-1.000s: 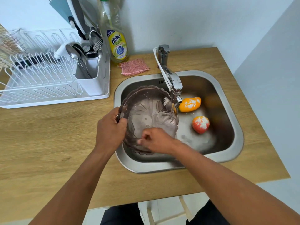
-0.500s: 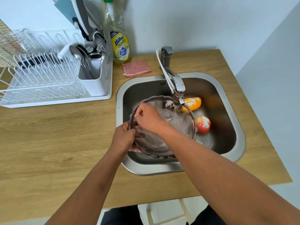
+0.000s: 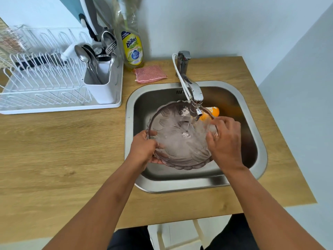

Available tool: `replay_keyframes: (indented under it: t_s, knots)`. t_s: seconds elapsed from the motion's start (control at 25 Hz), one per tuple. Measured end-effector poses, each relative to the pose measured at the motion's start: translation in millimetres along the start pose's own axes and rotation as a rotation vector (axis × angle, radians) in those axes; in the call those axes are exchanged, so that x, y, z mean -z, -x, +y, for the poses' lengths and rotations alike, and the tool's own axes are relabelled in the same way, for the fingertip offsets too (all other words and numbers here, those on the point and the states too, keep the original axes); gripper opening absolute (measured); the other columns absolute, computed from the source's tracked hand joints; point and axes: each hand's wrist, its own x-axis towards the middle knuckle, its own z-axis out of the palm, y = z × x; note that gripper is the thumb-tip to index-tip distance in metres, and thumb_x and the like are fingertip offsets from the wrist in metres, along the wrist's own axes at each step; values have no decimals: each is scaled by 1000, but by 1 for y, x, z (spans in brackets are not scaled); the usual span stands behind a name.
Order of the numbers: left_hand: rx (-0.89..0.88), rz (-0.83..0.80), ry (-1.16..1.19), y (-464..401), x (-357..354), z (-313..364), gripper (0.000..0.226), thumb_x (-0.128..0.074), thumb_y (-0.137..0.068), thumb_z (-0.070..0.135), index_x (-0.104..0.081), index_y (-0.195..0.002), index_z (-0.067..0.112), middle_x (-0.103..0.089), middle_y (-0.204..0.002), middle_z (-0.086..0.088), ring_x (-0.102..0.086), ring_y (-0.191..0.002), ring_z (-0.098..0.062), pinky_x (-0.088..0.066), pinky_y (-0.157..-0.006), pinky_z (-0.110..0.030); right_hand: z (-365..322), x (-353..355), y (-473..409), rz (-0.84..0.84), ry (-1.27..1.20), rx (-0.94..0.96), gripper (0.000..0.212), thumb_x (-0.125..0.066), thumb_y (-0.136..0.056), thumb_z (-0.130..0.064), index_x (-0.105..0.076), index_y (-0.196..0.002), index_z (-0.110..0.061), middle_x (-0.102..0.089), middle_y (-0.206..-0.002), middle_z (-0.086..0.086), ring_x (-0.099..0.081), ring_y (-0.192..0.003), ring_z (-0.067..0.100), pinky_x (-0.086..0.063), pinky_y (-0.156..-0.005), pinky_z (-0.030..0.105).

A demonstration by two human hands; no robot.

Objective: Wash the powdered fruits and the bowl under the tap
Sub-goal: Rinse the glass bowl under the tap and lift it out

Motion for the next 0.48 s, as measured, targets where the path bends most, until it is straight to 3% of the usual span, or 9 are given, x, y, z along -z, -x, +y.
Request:
replay_keyframes:
  t_s: [0.04, 0.12, 0.2, 0.28, 0.36, 0.4, 0.48]
  knots:
    - [3, 14, -16, -2, 4, 1, 37, -52, -93, -10, -59, -120, 14, -78, -105, -21, -79, -82, -39, -64, -55, -45, 7, 1, -4, -58, -82, -159, 32, -72, -88, -12, -67, -120, -10, -63, -119, 12, -58, -104, 26, -52, -91, 39]
    - [-6, 37, -72, -5, 13, 2, 36, -57, -92, -8, -61, -120, 15, -76, -113, -19, -78, -90, -40, -65, -58, -44, 16, 6, -14, -342, -455, -568, 29, -68, -95, -16, -66, -123, -9, -72, -116, 16, -70, -91, 25, -60, -85, 44]
    - [-134, 107, -344, -10, 13, 4, 38, -60, -92, -1, -58, -128, 14, -71, -125, -17, -74, -101, -40, -66, -73, -47, 18, 4, -11, -524, -792, -782, 20, -61, -99, -8, -64, -118, -3, -75, -110, 24, -77, -76, 29, -65, -67, 50]
    - [-321, 236, -809, -22, -1, 7, 65, -60, -92, 7, -36, -153, 10, -53, -149, -23, -64, -119, -45, -58, -90, -45, 13, 3, -6, -493, -884, -810, 17, -58, -99, -2, -61, -116, -1, -75, -107, 24, -77, -73, 31, -63, -54, 44]
    - [-468, 339, -1191, -42, -22, 10, 92, -59, -91, 14, -4, -165, 8, -11, -171, -29, -43, -142, -51, -46, -108, -53, 10, 1, -2, -409, -940, -846, 13, -57, -100, 0, -59, -112, -2, -73, -102, 25, -76, -72, 32, -61, -50, 40]
    - [-526, 371, -1331, -52, -33, 11, 94, -56, -93, 21, 3, -165, 5, 5, -171, -30, -26, -152, -54, -34, -119, -59, 8, 0, 2, -379, -969, -872, 12, -56, -100, 1, -58, -110, -3, -71, -99, 25, -75, -71, 33, -60, -49, 39]
    - [-546, 373, -1483, -68, -59, 11, 90, -44, -97, 31, 7, -162, -4, 15, -170, -32, 4, -158, -53, -7, -125, -68, 1, -3, 10, -360, -1010, -897, 9, -56, -99, 2, -58, -105, -5, -71, -91, 21, -75, -67, 34, -59, -47, 38]
